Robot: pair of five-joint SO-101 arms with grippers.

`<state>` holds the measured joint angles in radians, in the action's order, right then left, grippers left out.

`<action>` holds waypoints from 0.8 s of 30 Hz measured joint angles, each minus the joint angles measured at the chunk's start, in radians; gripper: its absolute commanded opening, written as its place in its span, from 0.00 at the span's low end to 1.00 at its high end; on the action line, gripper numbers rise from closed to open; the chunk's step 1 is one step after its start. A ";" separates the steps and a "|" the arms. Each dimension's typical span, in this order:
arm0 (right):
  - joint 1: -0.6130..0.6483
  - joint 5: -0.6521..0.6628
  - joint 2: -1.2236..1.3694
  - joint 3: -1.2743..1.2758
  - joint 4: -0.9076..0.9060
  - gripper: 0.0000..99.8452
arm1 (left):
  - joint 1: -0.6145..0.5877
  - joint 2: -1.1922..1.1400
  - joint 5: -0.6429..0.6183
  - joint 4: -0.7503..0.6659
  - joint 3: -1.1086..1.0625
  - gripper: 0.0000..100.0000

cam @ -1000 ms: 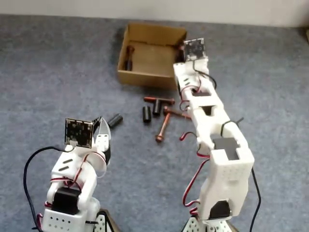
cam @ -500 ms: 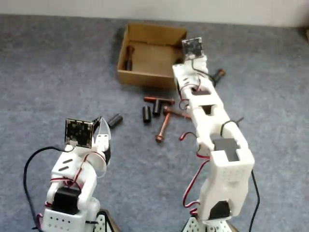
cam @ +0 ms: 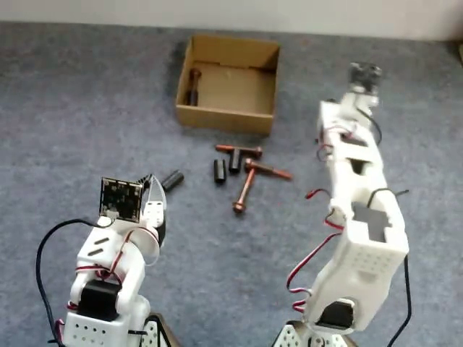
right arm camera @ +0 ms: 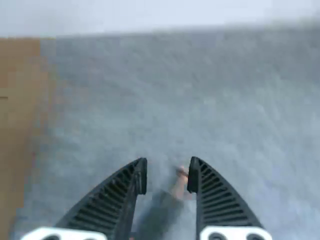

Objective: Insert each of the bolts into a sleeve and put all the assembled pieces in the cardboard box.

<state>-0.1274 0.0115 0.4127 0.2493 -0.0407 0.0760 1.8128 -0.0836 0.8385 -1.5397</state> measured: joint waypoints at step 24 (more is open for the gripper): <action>0.015 -0.192 0.382 -0.600 -0.526 0.13 | 0.000 0.000 0.005 0.000 0.000 0.01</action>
<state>-0.1120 -0.1803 0.7948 -0.3506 -0.5669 0.0760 1.8128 -0.0790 0.8385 -1.5397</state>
